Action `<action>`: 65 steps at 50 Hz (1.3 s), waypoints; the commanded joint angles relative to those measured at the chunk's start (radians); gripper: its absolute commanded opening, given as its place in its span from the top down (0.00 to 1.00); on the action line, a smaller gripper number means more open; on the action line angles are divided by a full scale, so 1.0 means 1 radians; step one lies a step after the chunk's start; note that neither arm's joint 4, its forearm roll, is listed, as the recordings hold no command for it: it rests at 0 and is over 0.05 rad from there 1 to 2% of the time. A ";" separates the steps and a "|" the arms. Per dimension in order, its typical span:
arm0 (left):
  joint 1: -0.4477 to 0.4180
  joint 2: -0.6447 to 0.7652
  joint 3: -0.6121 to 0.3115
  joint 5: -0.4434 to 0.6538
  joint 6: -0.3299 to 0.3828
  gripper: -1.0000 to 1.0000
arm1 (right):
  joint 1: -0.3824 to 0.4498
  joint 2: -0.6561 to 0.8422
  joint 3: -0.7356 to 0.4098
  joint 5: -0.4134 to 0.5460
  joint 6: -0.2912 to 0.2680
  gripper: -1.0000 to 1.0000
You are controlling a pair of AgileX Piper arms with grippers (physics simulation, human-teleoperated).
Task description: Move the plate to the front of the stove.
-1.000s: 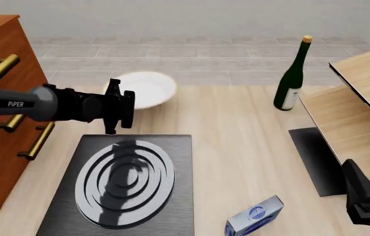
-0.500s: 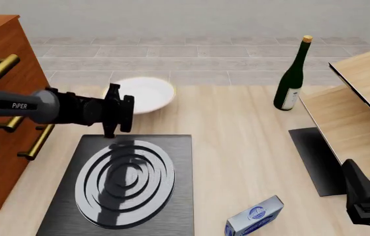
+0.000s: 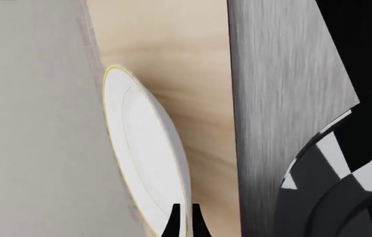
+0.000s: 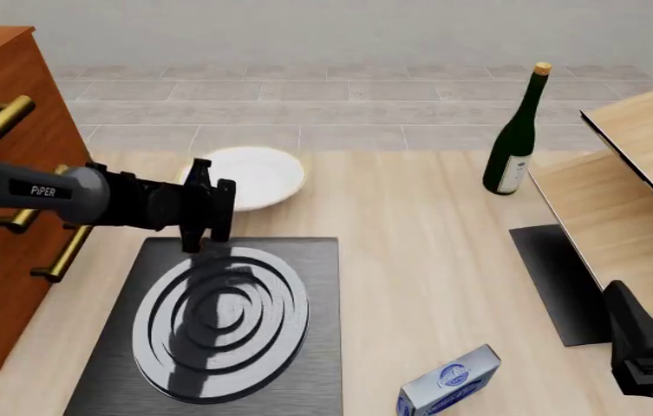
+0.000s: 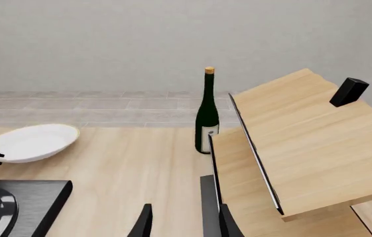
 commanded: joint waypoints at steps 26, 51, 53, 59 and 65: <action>0.007 0.061 0.011 -0.006 0.021 1.00 | 0.000 0.001 0.000 -0.001 0.000 0.00; 0.019 0.054 0.056 -0.040 0.056 0.00 | 0.000 0.000 0.000 0.000 0.000 0.00; 0.019 0.052 0.062 -0.041 0.058 0.00 | 0.000 0.000 0.000 0.000 0.000 0.00; 0.018 0.047 0.061 -0.039 0.056 0.00 | 0.000 0.000 0.000 0.000 0.000 0.00; 0.018 0.044 0.063 -0.037 0.056 0.00 | 0.000 -0.001 0.000 0.000 0.000 0.00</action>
